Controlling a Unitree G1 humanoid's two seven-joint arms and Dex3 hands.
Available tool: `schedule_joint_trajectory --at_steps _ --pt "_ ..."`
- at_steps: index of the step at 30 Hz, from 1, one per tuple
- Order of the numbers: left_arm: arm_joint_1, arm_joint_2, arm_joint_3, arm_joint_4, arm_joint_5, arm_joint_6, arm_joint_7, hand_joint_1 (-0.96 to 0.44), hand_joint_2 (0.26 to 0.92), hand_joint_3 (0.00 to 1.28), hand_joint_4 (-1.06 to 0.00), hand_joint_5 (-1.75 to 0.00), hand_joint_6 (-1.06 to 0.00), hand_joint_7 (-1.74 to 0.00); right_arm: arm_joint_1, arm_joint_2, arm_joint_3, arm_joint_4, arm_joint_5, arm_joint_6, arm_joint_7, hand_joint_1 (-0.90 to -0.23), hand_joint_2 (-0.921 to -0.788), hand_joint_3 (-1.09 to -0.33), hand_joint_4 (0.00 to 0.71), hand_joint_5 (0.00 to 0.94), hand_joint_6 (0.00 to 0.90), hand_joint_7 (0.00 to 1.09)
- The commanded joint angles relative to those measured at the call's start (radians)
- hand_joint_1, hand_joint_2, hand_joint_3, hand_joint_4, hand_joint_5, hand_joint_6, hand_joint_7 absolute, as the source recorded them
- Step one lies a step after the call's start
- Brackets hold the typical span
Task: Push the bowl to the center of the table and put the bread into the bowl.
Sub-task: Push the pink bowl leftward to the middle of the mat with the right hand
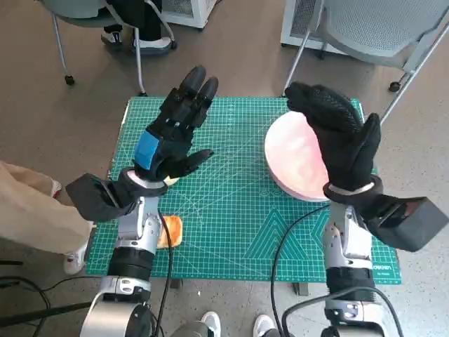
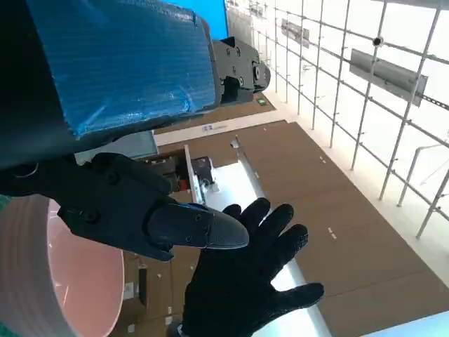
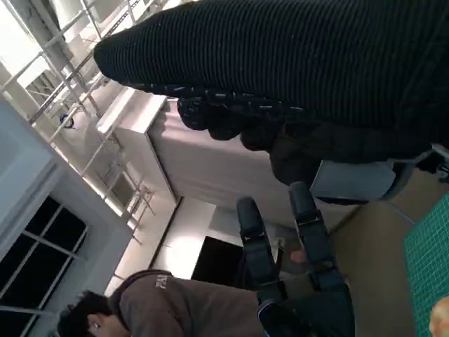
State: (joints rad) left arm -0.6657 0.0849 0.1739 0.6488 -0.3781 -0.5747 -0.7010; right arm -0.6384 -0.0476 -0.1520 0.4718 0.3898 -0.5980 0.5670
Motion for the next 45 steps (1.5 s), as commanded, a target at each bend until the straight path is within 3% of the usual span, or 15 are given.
schedule_joint_trajectory --at_steps 1,12,21,30,37,41,45 --pt "0.009 0.01 -0.002 -0.002 0.013 -0.007 0.001 -0.49 0.921 0.2 -0.05 0.0 -0.2 -0.01 0.029 0.001 0.0 0.005 -0.005 0.005 -0.002 -0.631 -0.921 -0.7 0.259 0.0 0.175 0.37" --pt "0.031 0.023 0.001 -0.039 0.015 0.001 -0.002 -0.5 0.921 0.2 -0.05 0.0 -0.2 -0.01 0.042 0.0 0.005 0.005 -0.019 -0.007 -0.005 -0.632 -0.921 -0.702 0.25 0.0 0.168 0.37" --pt "0.107 0.08 0.001 -0.222 0.005 0.067 0.008 -0.52 0.921 0.21 -0.06 -0.01 -0.2 -0.02 0.045 0.0 0.006 0.002 -0.026 -0.017 -0.011 -0.627 -0.921 -0.716 0.249 0.0 0.158 0.37" --pt "0.216 0.24 0.008 -0.47 0.108 0.166 0.063 -0.55 0.921 0.22 -0.09 -0.02 -0.2 -0.02 0.043 -0.001 0.005 0.006 -0.031 -0.018 -0.016 -0.631 -0.921 -0.73 0.249 0.0 0.151 0.37" --pt "0.305 0.386 0.012 -0.648 0.207 0.307 0.099 -0.52 0.921 0.13 -0.13 -0.02 -0.22 -0.03 0.034 0.004 0.002 0.017 -0.018 -0.006 -0.014 -0.634 -0.921 -0.731 0.249 0.0 0.151 0.38" --pt "0.342 0.431 0.017 -0.727 0.22 0.387 0.112 -0.49 0.914 0.08 -0.15 -0.02 -0.25 -0.04 0.03 0.005 0.0 0.021 -0.014 -0.002 -0.013 -0.637 -0.921 -0.726 0.248 0.0 0.155 0.38" --pt "0.364 0.429 0.021 -0.755 0.186 0.414 0.115 -0.48 0.91 0.06 -0.17 -0.02 -0.28 -0.06 0.008 -0.021 -0.019 0.034 -0.013 -0.003 -0.019 -0.641 -0.921 -0.72 0.248 0.001 0.155 0.39"
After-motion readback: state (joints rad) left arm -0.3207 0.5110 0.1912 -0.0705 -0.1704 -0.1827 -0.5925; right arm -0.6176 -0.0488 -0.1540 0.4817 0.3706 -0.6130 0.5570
